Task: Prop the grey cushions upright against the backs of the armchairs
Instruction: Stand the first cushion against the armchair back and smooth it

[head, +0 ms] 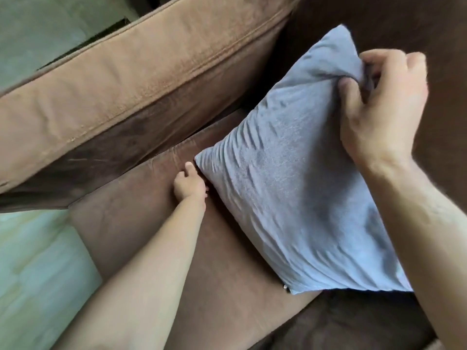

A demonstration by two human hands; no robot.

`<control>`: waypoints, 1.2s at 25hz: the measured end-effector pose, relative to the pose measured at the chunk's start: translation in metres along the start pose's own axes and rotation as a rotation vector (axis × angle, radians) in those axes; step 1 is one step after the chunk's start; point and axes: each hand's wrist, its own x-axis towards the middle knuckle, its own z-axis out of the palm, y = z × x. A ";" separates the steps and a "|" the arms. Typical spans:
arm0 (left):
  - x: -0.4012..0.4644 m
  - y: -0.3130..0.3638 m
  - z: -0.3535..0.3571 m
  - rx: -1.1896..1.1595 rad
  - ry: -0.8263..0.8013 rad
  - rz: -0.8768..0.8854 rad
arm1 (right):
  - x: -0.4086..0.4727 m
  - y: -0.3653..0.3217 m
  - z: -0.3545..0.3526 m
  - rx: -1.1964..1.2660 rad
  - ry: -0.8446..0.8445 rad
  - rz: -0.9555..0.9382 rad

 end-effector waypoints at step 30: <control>-0.133 0.138 0.051 1.366 -0.340 2.139 | -0.126 0.111 -0.085 -0.231 -0.390 -0.083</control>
